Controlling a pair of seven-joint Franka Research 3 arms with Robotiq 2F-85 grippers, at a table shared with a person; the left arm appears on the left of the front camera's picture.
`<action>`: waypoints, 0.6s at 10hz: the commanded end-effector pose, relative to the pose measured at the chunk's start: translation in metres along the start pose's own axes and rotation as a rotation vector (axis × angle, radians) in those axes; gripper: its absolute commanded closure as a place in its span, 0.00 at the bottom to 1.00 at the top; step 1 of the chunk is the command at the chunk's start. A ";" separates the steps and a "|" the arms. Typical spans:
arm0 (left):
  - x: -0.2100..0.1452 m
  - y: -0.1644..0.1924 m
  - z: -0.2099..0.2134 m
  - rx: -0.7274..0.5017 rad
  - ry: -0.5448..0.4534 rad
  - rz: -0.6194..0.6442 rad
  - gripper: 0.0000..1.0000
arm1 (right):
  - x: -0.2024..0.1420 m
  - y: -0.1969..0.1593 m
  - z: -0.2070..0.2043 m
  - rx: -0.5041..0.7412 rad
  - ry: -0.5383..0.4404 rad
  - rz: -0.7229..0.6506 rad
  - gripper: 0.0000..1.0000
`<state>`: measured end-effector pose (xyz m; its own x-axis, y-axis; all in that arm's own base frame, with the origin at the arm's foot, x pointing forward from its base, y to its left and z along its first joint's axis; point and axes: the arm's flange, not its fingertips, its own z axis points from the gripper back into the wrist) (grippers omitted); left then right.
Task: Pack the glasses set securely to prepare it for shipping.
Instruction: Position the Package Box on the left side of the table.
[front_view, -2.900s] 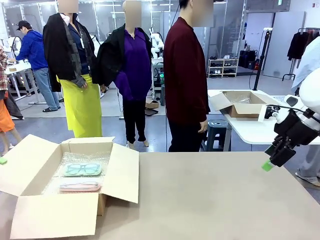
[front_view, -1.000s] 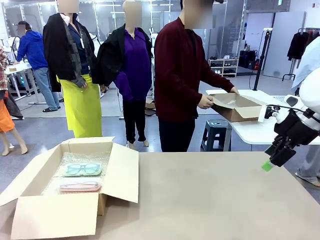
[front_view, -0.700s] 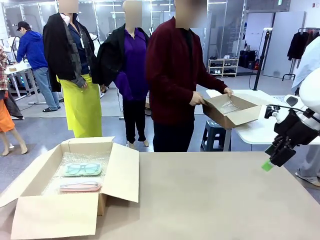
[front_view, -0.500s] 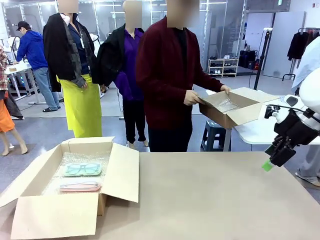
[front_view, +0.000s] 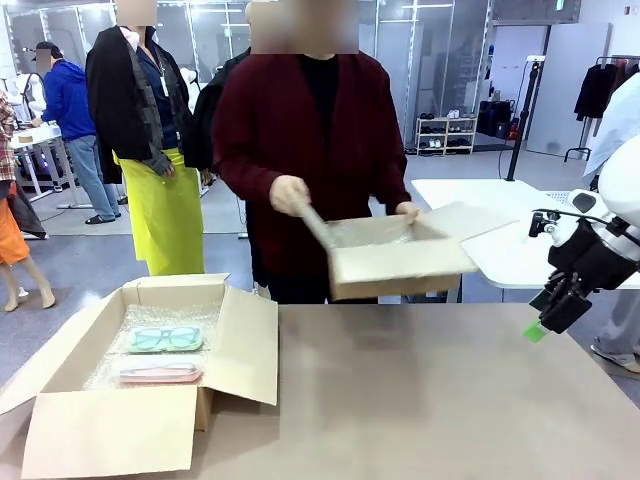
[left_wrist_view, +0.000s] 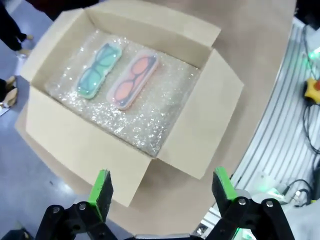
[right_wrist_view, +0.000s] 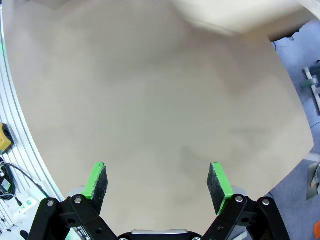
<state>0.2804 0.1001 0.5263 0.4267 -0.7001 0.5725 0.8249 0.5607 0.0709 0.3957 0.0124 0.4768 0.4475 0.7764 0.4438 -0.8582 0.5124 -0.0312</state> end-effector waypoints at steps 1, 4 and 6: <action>-0.006 0.002 0.004 0.009 -0.009 0.014 0.00 | 0.000 0.000 0.000 -0.005 0.006 0.019 0.00; -0.006 0.002 0.004 0.009 -0.009 0.014 0.00 | 0.000 0.000 0.000 -0.005 0.006 0.019 0.00; -0.006 0.002 0.004 0.009 -0.009 0.014 0.00 | 0.000 0.000 0.000 -0.005 0.006 0.019 0.00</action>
<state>0.2792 0.1080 0.5233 0.4303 -0.6854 0.5874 0.8226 0.5657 0.0575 0.3957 0.0124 0.4768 0.4474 0.7765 0.4437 -0.8582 0.5124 -0.0313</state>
